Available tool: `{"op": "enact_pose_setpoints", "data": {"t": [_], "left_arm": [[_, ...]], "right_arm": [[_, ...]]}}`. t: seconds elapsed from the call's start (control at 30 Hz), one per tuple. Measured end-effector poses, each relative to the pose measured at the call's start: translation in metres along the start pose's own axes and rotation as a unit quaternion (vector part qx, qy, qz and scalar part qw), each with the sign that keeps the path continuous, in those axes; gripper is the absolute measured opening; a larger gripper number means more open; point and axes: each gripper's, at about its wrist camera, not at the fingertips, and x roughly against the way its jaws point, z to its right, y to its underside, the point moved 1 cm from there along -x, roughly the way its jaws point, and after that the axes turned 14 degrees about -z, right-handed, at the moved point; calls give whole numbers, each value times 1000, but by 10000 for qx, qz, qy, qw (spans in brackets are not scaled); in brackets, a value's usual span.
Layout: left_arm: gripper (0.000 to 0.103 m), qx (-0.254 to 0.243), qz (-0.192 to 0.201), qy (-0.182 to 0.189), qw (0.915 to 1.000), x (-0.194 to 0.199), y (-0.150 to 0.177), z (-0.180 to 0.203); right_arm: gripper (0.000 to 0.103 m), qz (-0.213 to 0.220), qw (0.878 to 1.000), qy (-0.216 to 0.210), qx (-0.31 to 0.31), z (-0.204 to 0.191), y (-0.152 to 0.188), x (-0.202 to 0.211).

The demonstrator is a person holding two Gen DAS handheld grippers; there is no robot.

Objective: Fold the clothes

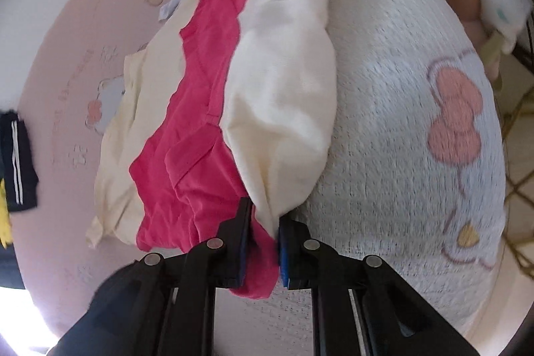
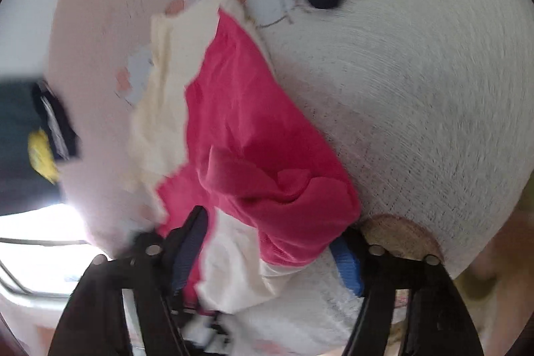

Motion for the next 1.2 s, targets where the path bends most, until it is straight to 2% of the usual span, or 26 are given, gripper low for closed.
{"op": "enact_pose_setpoints", "data": {"t": [0.03, 0.07, 0.13, 0.23, 0.33, 0.47, 0.57, 0.73, 0.77, 0.83, 0.87, 0.9, 0.93, 0.97, 1.0, 1.07, 1.13, 1.2], "left_arm": [[10, 29, -12, -26, 10000, 0, -1, 1], [11, 51, -31, -75, 10000, 0, -3, 3], [11, 83, -77, -153, 9998, 1, -5, 7], [12, 310, -168, -47, 9994, 7, 1, 8], [12, 629, -196, 350, 9972, 11, 4, -5], [12, 869, -146, 647, 9940, 17, 4, -20], [12, 982, -153, 750, 9922, 25, 7, -17], [12, 994, -148, 505, 9937, 22, 9, -5], [14, 1010, -158, 372, 9941, 23, 8, -4], [16, 981, -231, 53, 9949, 24, 6, -2], [19, 903, -281, -103, 9955, 26, 5, 0], [24, 791, -319, -259, 9960, 29, 5, 3], [47, 678, -347, -444, 9961, 31, 5, 6], [79, 587, -330, -660, 9955, 34, 6, 8], [88, 553, -223, -787, 9951, 39, 7, 9], [90, 509, 91, -1031, 9933, 52, 12, 11], [90, 414, 170, -1249, 9912, 60, 14, 13], [90, 226, 246, -1586, 9868, 65, 16, 16]], "right_arm": [[29, 53, 9991, 430, 24, -2, 1, 0], [20, 133, 9973, 716, 34, -1, 3, 1], [17, 202, 9973, 701, -15, 2, 5, 5], [13, 254, 9969, 737, -111, 5, 9, 11], [11, 227, 9969, 738, -140, 11, 17, 19], [9, 202, 9959, 854, -217, 25, 29, 36], [8, 193, 9965, 775, -265, 35, 32, 43], [10, -35, 9986, 435, -307, 39, 27, 40], [14, -72, 9986, 444, -282, 38, 27, 40], [39, -53, 9984, 482, -276, 28, 30, 36], [58, -7, 9985, 518, -190, 18, 27, 36], [65, 38, 9984, 554, -103, 9, 25, 36], [65, 97, 9979, 641, 39, 0, 24, 38], [66, 186, 9958, 843, 307, -10, 27, 44], [70, 265, 9919, 1088, 607, -21, 28, 47], [73, 378, 9743, 1760, 1357, -54, 27, 46], [73, 491, 9468, 2322, 2174, -85, 35, 42], [73, 620, 9123, 2826, 2898, -103, 52, 40]]}}
